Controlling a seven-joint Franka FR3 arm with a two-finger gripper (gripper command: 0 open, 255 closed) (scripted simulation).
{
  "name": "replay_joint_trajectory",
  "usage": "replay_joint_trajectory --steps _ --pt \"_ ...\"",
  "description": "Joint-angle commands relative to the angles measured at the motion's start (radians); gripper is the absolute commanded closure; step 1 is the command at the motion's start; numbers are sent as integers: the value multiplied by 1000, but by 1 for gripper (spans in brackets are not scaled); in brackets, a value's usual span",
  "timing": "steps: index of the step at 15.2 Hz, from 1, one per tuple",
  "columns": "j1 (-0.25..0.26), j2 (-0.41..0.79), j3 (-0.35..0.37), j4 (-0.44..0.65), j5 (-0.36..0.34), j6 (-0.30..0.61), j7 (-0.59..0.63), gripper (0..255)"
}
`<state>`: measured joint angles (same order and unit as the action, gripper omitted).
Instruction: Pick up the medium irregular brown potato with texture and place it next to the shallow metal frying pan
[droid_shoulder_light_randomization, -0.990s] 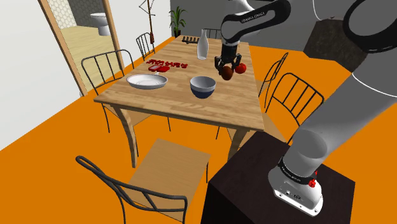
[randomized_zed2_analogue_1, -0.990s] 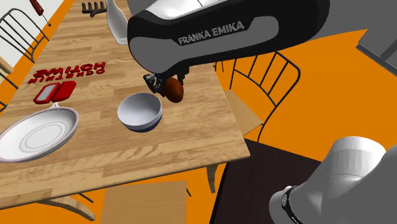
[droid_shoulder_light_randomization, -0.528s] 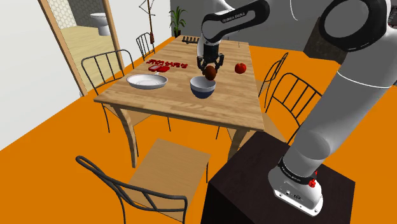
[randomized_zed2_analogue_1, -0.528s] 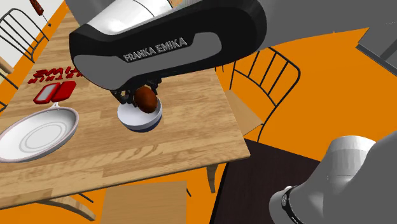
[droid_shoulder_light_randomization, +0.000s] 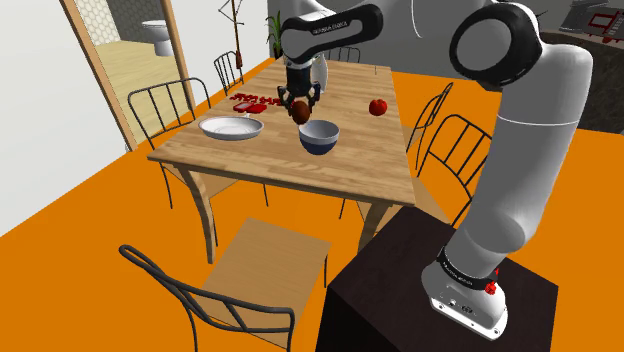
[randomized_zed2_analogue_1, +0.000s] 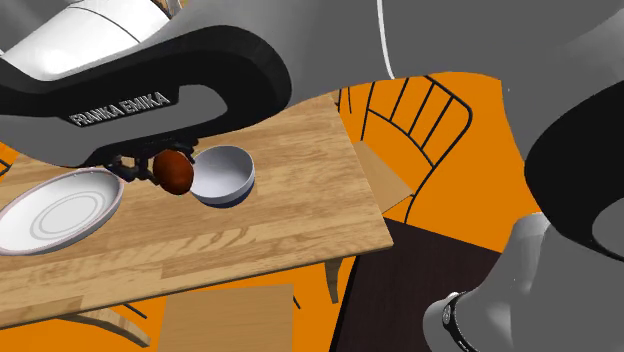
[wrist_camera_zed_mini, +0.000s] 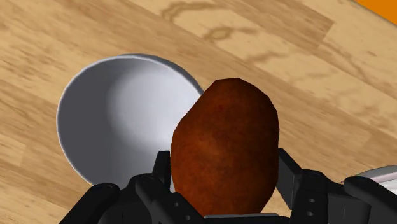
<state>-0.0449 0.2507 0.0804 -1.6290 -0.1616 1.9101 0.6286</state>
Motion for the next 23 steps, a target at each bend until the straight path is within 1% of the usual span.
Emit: replay_joint_trajectory --steps 1,5,8,9,10,11,13,15,19,23 --pt "25 63 11 85 -8 -28 33 255" --pt "76 215 25 314 -25 -112 82 255" --pt "121 358 28 543 -38 -203 107 255" --pt "138 418 28 642 -43 -243 113 255" --pt "157 492 26 766 -47 -295 115 255" --pt "192 652 18 1049 -53 -416 106 255" --pt "184 603 20 933 -50 -351 117 255" --pt "178 578 22 861 -50 -305 125 255" --pt "171 550 24 759 -51 -231 137 255" --pt "166 539 25 685 -52 -170 146 255"
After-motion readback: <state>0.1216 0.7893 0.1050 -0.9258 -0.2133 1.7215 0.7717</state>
